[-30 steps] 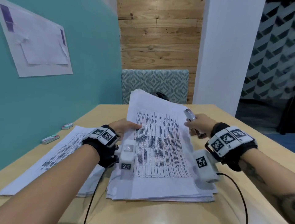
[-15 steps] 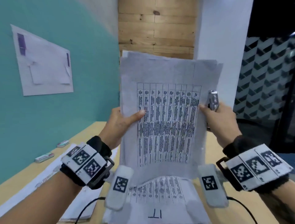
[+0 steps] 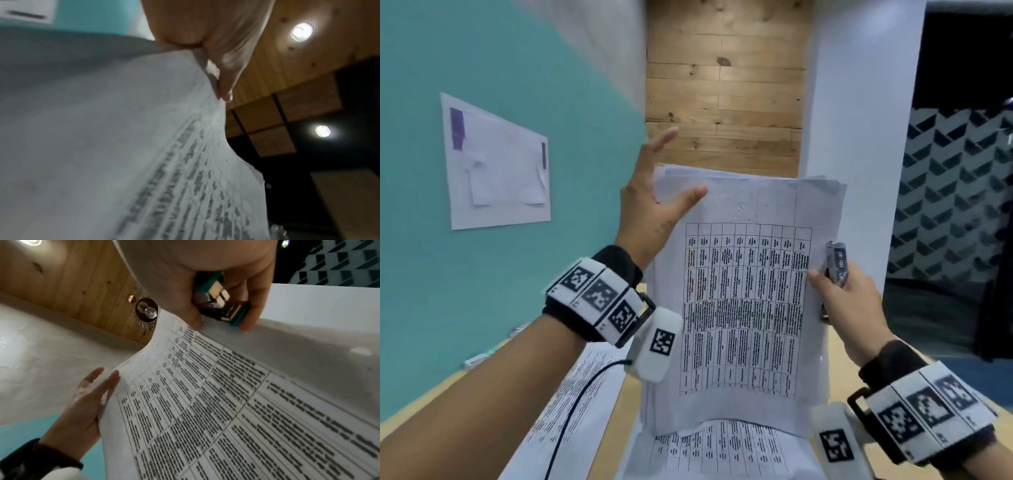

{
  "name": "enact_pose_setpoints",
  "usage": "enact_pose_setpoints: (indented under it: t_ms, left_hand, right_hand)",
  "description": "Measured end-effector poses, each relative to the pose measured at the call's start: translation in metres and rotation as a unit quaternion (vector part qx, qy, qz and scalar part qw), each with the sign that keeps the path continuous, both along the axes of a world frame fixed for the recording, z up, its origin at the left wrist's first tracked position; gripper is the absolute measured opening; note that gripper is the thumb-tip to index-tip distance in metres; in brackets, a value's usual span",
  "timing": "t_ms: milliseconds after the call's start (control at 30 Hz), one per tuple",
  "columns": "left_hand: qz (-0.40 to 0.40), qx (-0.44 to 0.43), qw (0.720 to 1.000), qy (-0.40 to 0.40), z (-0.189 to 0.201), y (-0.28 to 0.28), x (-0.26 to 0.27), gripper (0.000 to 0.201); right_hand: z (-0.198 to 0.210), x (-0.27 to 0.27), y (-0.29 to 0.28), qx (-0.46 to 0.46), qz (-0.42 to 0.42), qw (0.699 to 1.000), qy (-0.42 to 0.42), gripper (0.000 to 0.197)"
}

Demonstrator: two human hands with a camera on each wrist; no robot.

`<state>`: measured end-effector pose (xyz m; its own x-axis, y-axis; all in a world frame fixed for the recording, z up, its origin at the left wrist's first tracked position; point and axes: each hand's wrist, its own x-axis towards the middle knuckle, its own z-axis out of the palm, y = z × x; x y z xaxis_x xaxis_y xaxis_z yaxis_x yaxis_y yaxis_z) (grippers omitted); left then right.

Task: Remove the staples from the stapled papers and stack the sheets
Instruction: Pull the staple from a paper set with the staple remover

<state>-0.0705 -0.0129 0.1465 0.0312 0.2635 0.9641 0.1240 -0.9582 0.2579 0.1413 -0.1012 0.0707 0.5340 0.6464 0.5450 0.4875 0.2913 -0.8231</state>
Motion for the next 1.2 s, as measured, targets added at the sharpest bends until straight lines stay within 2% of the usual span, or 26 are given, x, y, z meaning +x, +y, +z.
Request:
enact_pose_setpoints:
  t_ms: [133, 233, 333, 400, 500, 567, 667, 867, 933, 1000, 1067, 1133, 1200]
  left_hand:
    - [0.008, 0.045, 0.998, -0.037, 0.010, -0.001, 0.007, 0.026]
    - [0.008, 0.047, 0.997, -0.053, 0.015, -0.006, 0.006, 0.023]
    - [0.014, 0.019, 0.999, -0.031, 0.007, -0.007, 0.007, 0.024]
    - [-0.006, 0.000, 1.000, -0.025, 0.003, -0.005, 0.008, 0.024]
    - [-0.026, 0.005, 1.000, 0.003, 0.000, -0.006, 0.004, 0.027]
    - [-0.023, 0.014, 1.000, 0.015, -0.004, -0.005, 0.001, 0.018]
    - [-0.015, 0.022, 1.000, -0.008, -0.008, -0.002, 0.000, 0.007]
    - [-0.005, 0.049, 0.998, -0.042, -0.009, -0.003, 0.004, 0.017]
    - [-0.006, 0.046, 0.998, -0.043, -0.010, -0.002, 0.004, 0.014]
    - [-0.006, 0.044, 0.998, -0.045, -0.011, -0.002, 0.003, 0.011]
    - [0.000, 0.049, 0.998, -0.048, -0.010, -0.004, 0.002, 0.010]
    - [0.008, 0.060, 0.997, -0.049, -0.010, -0.007, 0.002, 0.010]
    - [0.013, 0.071, 0.996, -0.051, -0.009, -0.010, 0.003, 0.011]
  right_hand:
    - [0.007, 0.003, -0.003, 0.040, 0.013, 0.998, 0.048, 0.024]
    - [0.014, 0.007, -0.011, 0.041, 0.055, 0.995, 0.072, 0.002]
    - [0.012, 0.006, -0.016, 0.024, 0.111, 0.989, 0.090, 0.010]
    - [0.011, 0.004, -0.013, 0.011, 0.119, 0.988, 0.100, 0.015]
    - [0.012, 0.004, -0.008, 0.014, 0.102, 0.990, 0.098, 0.015]
    - [0.013, 0.006, -0.006, 0.022, 0.102, 0.989, 0.101, 0.015]
    - [0.011, 0.005, -0.003, 0.028, 0.101, 0.989, 0.108, 0.012]
    - [0.008, 0.006, 0.005, 0.040, 0.070, 0.995, 0.067, 0.007]
    - [0.009, 0.008, 0.006, 0.050, 0.040, 0.997, 0.042, 0.008]
    - [0.020, 0.008, -0.001, 0.117, -0.008, 0.992, 0.044, 0.011]
    - [0.042, 0.000, -0.013, 0.231, -0.038, 0.971, 0.055, 0.018]
    - [0.069, -0.017, -0.026, 0.320, -0.006, 0.945, 0.062, 0.022]
    - [0.096, -0.038, -0.028, 0.355, 0.071, 0.929, 0.070, 0.028]
